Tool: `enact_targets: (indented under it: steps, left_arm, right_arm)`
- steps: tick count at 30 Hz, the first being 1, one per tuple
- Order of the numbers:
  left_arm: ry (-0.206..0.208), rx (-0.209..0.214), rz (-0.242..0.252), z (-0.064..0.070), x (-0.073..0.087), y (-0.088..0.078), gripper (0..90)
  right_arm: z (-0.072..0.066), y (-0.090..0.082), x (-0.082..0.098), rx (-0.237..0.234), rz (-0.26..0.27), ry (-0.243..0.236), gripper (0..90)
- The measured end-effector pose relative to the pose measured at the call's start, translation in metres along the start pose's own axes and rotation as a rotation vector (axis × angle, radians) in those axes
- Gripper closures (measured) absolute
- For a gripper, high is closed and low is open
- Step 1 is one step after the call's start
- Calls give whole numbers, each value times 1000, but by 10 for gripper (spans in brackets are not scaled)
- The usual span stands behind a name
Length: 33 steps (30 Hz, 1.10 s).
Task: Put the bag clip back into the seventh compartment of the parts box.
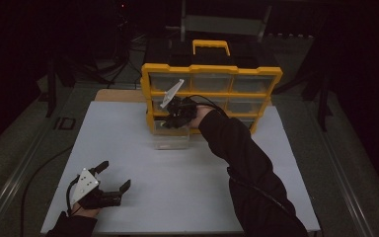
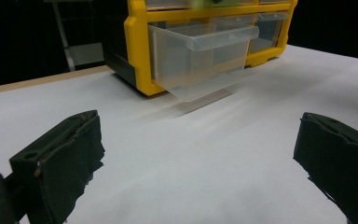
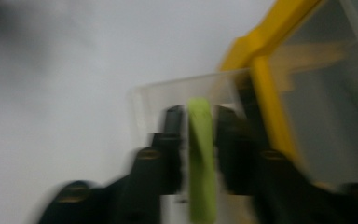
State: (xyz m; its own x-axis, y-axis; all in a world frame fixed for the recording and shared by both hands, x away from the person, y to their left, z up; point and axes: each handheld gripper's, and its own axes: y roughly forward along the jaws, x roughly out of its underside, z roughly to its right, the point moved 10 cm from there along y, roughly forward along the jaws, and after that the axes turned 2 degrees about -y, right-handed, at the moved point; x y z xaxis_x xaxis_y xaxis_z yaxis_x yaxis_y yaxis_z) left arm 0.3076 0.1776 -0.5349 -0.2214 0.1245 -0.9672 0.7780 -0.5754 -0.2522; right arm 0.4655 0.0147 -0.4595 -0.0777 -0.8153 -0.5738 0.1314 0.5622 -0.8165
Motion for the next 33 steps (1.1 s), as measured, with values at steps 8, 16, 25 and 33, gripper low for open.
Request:
enact_targets:
  steps: [8, 16, 25, 33]
  left_arm:
    - [-3, 8, -8, 1, 1, 1, 11]
    - [1, 9, -9, 2, 1, 1, 11]
    - [9, 8, -9, 3, 1, 1, 11]
    - [13, 5, -11, 3, 1, 1, 11]
  right_arm:
    - [-9, -1, 0, -30, -5, 94, 93]
    - [-16, -6, -1, -38, 13, 103, 76]
    - [-23, -12, -1, -40, 51, 114, 76]
    - [-27, -20, 7, -44, 69, 133, 76]
